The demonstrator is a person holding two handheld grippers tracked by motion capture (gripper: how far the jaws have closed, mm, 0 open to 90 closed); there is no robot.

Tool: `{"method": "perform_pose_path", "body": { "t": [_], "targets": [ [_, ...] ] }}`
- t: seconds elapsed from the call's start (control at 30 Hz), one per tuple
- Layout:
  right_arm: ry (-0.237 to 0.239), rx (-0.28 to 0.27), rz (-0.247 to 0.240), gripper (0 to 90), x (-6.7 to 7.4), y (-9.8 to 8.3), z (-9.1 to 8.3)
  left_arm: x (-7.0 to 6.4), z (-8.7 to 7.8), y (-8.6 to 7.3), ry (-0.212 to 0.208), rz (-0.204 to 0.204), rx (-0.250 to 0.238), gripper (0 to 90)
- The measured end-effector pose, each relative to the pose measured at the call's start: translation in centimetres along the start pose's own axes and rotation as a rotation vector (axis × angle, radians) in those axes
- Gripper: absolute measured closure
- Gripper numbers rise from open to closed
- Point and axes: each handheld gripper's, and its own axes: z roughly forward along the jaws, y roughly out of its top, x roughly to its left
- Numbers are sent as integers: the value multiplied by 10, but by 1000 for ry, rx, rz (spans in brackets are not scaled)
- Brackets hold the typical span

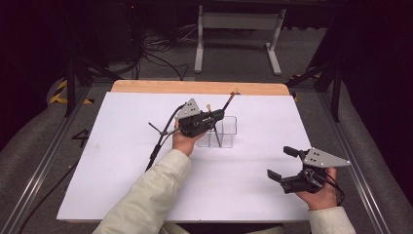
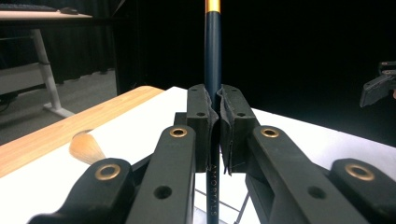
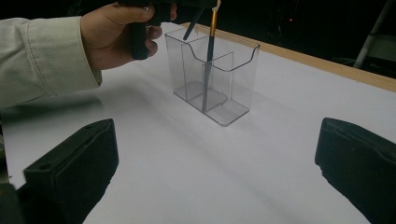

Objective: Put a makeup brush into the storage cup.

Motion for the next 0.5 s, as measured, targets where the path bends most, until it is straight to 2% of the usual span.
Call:
{"method": "perform_pose_path", "body": {
  "t": [0.13, 0.5],
  "targets": [
    [8, 0, 2, 0, 1, 0, 0, 0, 1, -1, 9, 10, 5, 834],
    [34, 0, 3, 0, 2, 0, 2, 0, 6, -5, 19, -3, 16, 833]
  ]
}}
